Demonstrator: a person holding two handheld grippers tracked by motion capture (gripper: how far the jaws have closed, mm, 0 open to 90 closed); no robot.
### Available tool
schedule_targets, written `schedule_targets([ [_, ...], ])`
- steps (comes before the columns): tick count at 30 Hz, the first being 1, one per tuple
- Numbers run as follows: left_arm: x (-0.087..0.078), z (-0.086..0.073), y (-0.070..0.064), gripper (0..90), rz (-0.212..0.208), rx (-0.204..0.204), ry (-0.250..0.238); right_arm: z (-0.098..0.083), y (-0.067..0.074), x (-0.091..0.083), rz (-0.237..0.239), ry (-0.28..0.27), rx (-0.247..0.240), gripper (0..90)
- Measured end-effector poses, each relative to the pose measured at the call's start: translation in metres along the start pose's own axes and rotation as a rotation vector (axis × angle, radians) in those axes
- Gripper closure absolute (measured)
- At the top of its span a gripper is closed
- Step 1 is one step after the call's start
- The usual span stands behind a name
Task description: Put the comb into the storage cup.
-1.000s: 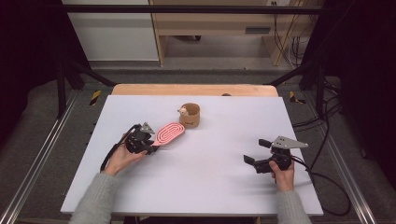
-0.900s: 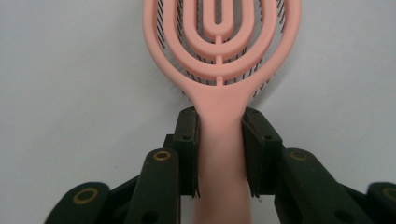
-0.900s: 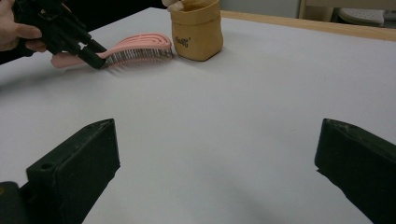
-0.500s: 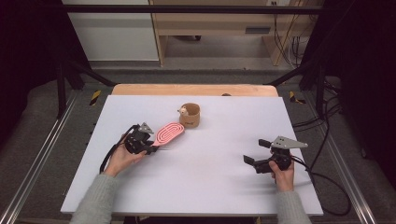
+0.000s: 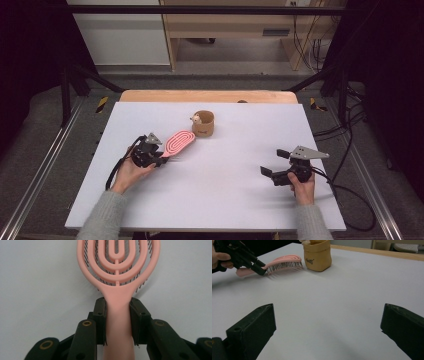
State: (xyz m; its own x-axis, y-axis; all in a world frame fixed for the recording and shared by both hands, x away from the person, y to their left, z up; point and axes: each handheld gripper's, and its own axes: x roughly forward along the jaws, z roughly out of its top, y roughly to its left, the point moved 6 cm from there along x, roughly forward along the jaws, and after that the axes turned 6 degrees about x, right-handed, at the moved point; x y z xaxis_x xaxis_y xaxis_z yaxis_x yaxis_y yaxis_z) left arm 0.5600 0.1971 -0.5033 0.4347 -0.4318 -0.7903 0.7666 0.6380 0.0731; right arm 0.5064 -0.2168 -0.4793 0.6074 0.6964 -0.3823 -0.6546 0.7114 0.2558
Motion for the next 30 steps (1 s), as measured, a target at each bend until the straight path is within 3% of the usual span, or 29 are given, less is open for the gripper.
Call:
schedule_targets([
  [16,-0.020,0.000,-0.005,69.1,0.065,-0.069,-0.090,0.000,0.000,0.001,0.000,0.001,0.004,0.2],
  [30,-0.031,-0.002,-0.015,69.1,0.129,-0.077,-0.138,0.000,0.001,0.001,0.000,0.004,0.006,0.2],
])
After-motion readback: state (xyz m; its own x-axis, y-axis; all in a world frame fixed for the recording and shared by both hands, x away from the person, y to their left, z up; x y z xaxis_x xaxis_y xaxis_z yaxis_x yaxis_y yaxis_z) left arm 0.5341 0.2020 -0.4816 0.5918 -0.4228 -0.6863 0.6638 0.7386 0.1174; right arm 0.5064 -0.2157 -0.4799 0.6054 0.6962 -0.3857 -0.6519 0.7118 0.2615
